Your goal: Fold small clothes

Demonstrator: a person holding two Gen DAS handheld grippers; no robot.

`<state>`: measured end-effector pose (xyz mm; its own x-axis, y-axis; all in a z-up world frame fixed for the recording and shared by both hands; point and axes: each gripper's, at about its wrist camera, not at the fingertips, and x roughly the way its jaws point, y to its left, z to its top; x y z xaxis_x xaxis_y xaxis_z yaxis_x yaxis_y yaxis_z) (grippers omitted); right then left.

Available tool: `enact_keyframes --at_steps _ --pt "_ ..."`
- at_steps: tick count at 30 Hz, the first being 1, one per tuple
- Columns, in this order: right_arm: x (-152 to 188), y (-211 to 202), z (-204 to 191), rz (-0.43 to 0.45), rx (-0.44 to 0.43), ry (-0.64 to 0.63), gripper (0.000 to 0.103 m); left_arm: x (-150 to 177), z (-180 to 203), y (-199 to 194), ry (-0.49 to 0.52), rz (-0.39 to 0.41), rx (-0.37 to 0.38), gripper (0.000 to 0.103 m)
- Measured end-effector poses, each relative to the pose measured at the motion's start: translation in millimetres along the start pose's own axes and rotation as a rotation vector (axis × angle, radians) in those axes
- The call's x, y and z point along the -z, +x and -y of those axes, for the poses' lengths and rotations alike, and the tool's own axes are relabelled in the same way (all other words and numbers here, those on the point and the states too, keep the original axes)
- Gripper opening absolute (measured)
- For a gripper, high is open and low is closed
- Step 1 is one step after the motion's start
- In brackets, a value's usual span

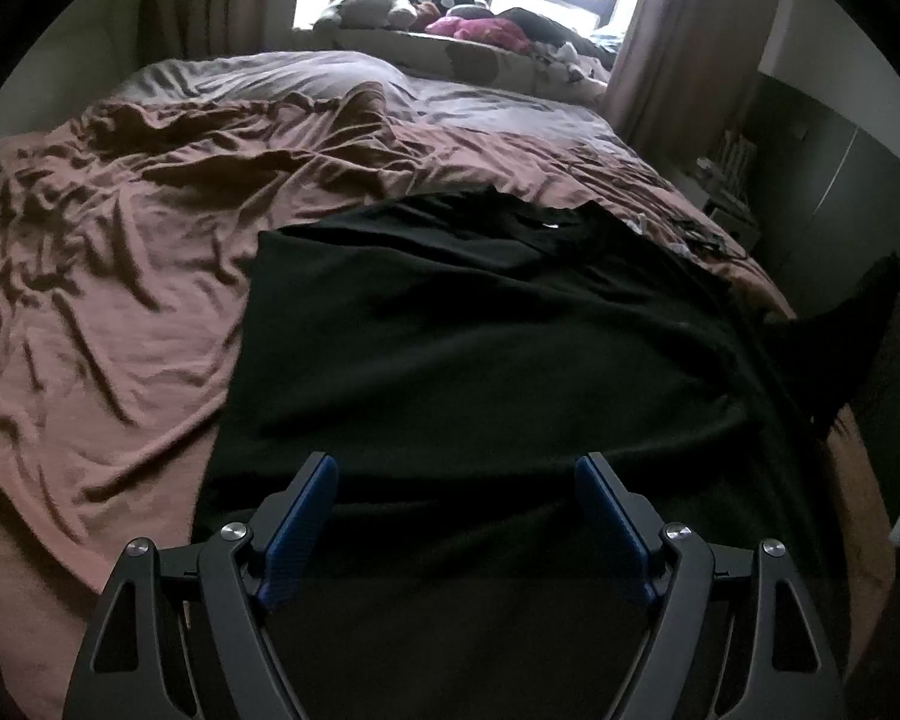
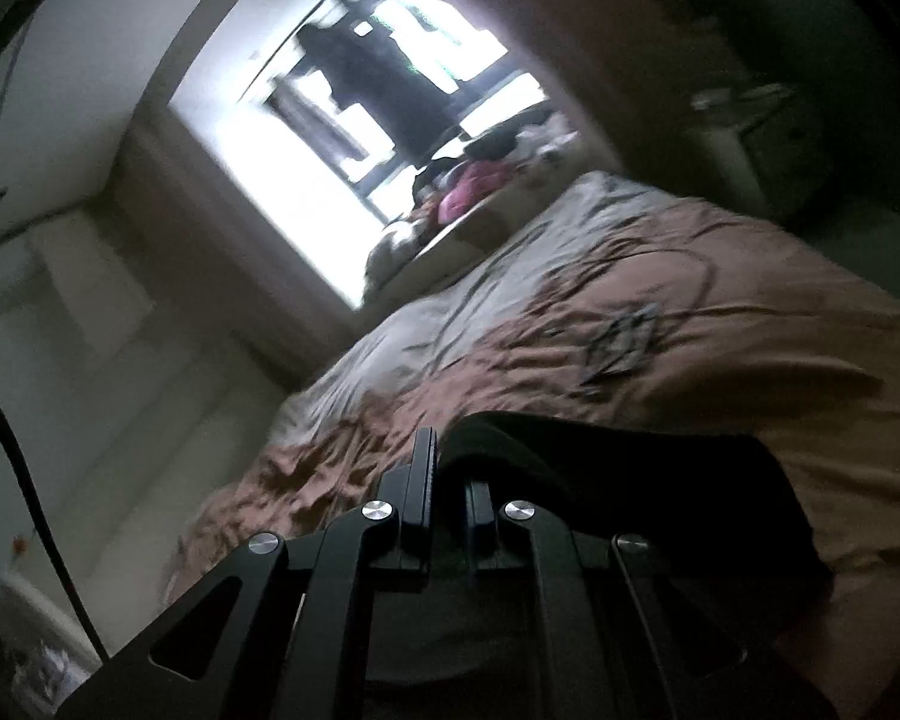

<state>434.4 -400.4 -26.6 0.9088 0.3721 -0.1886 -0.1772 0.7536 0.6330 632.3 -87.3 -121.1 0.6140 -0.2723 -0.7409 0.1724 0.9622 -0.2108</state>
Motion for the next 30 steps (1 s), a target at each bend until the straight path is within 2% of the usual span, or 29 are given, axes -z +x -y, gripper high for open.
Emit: enact_keyframes --at_steps 5,12,18,22,24,25,26,27,28,30 --pt "8 25 -19 -0.091 -0.038 -0.076 0.005 2 -10 -7 -0.001 0.002 -0.012 0.083" --pt "8 102 -43 -0.248 -0.055 -0.158 0.005 4 -20 -10 -0.003 -0.001 -0.023 0.083" --pt "32 175 -66 -0.424 -0.007 -0.206 0.005 6 -26 -9 -0.009 -0.007 -0.027 0.083" --pt "50 206 -75 -0.53 0.07 -0.203 0.005 5 -27 -11 -0.013 -0.01 -0.031 0.083" --pt "56 226 -76 -0.615 0.1 -0.18 0.012 4 -25 -10 -0.013 -0.017 -0.034 0.083" --pt "60 229 -74 -0.657 0.111 -0.163 0.029 3 -23 -10 -0.012 -0.022 -0.037 0.083" --pt "60 230 -76 -0.667 0.115 -0.157 0.055 2 -21 -11 -0.009 -0.024 -0.037 0.083" --pt "59 226 -79 -0.667 0.116 -0.153 0.066 1 -19 -12 -0.005 -0.023 -0.037 0.083" --pt "56 221 -81 -0.658 0.109 -0.147 0.075 0 -16 -14 0.002 -0.021 -0.036 0.083" --pt "50 211 -79 -0.669 0.089 -0.125 0.075 -2 -11 -16 0.012 -0.017 -0.03 0.083"
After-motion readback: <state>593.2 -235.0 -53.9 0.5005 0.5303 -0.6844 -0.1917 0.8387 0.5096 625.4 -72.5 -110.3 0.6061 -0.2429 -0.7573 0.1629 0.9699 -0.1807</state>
